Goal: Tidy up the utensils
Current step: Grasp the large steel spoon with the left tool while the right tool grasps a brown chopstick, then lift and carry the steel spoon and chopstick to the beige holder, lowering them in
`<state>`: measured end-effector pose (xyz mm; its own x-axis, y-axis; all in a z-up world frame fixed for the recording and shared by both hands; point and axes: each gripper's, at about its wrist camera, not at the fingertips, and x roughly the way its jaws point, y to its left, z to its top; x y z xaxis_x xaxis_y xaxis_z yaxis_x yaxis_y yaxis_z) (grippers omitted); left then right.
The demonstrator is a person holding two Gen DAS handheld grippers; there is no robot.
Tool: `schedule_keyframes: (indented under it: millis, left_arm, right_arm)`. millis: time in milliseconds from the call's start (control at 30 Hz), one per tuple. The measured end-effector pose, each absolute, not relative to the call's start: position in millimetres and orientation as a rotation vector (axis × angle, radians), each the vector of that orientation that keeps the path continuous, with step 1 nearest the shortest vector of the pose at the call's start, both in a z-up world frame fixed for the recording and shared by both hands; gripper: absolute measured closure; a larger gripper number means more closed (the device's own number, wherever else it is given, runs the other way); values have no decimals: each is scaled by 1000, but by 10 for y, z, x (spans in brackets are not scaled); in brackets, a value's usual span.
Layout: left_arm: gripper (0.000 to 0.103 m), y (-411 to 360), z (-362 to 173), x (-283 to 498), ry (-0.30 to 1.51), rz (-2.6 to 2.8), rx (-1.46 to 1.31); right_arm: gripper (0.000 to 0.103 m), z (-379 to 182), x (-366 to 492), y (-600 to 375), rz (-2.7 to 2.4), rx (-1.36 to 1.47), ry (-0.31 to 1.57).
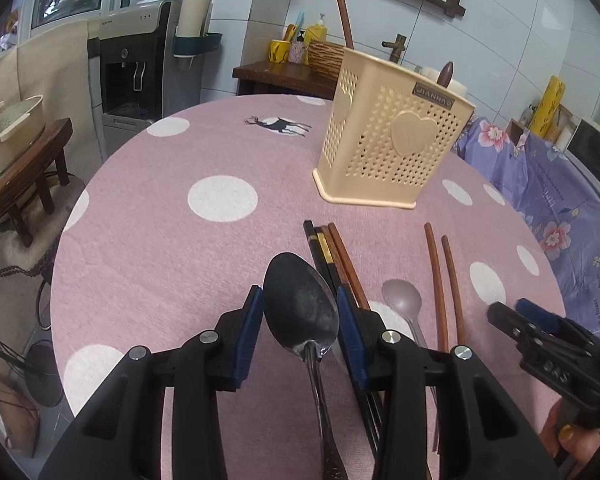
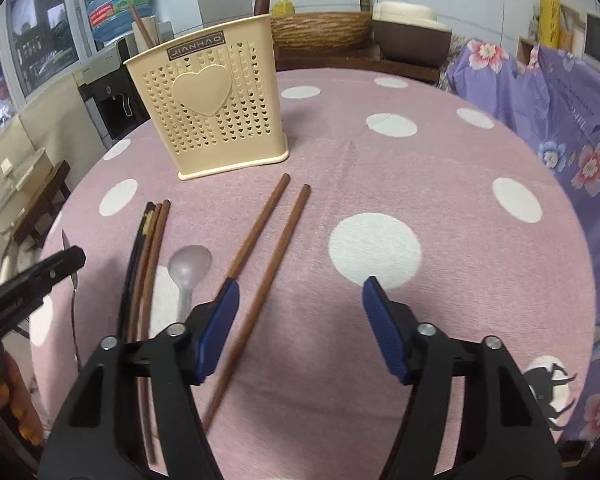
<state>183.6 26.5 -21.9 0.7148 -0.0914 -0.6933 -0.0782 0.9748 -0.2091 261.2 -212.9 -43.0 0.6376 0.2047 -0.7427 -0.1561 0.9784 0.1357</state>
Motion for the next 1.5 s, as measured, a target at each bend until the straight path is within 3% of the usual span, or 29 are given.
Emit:
schedule_keyframes:
  millis: [133, 333, 800, 933, 1167, 1500]
  left_arm:
    - [65, 322, -159, 1845, 750, -19, -234]
    - [65, 380, -103, 1860, 728, -47, -242]
    - [65, 452, -108, 1904, 716, -89, -255]
    - [65, 444, -89, 1909, 710, -94, -248]
    - [65, 427, -24, 1905, 686, -95, -229]
    - [66, 465, 137, 1881, 640, -99, -228]
  right_arm:
    - [65, -354, 2817, -1934, 254, 91, 864]
    - [76, -420, 3194, -1673, 221, 57, 918]
    - [81, -645, 3611, -1515, 104, 5, 1001]
    - [93, -633, 3684, -1444, 83, -23, 1006]
    - [95, -626, 3702, -1551, 132, 82, 1005]
    - [95, 85, 3236, -1933, 253, 223, 814]
